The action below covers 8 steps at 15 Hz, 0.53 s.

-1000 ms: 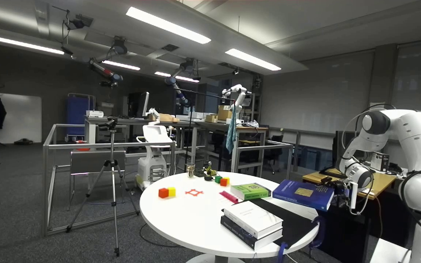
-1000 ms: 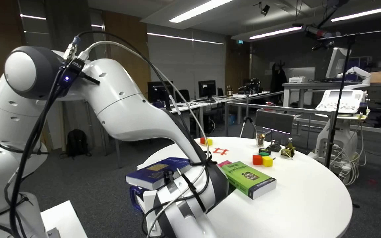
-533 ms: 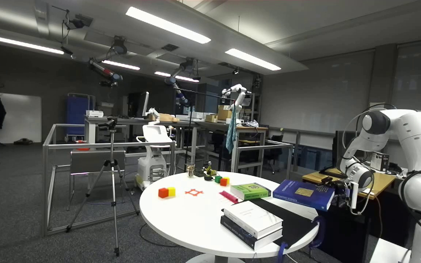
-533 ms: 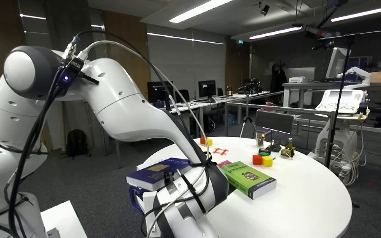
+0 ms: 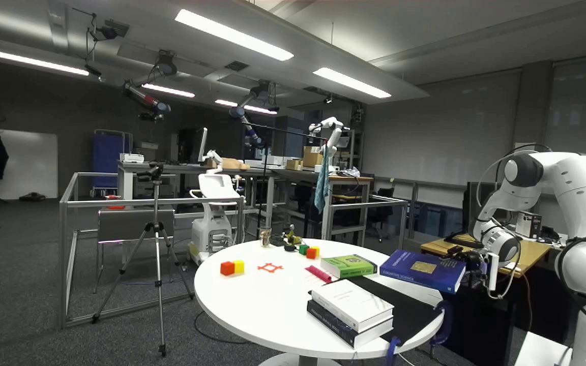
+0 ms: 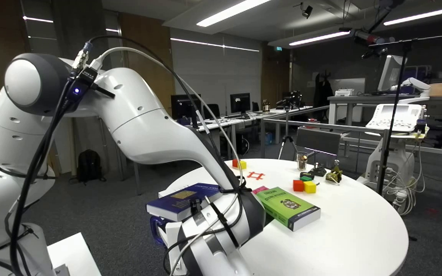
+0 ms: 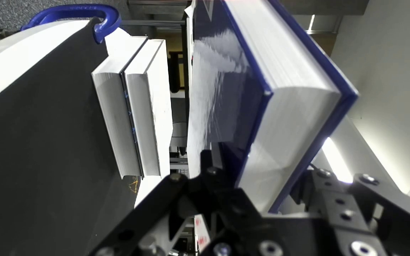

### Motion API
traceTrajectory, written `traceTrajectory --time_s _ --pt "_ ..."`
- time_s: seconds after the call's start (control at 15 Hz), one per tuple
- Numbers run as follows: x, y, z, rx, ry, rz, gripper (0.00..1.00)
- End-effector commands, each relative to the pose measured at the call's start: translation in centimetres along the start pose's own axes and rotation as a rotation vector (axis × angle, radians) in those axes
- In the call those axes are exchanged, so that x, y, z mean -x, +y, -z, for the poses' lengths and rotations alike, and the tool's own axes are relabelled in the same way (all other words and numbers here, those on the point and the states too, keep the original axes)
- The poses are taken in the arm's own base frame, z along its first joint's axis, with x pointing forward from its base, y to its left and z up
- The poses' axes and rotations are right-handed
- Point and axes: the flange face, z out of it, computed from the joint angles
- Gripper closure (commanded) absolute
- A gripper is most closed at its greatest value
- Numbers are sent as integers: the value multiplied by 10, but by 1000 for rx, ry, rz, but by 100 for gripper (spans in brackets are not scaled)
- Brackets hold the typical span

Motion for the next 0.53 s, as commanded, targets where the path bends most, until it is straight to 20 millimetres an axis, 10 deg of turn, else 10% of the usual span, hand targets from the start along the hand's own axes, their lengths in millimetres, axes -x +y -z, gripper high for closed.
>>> traceTrajectory --time_s 0.0,0.47 --pt "-2 -2 -1 15 -2 2 81" --pt "-9 4 -20 58 -14 -1 81"
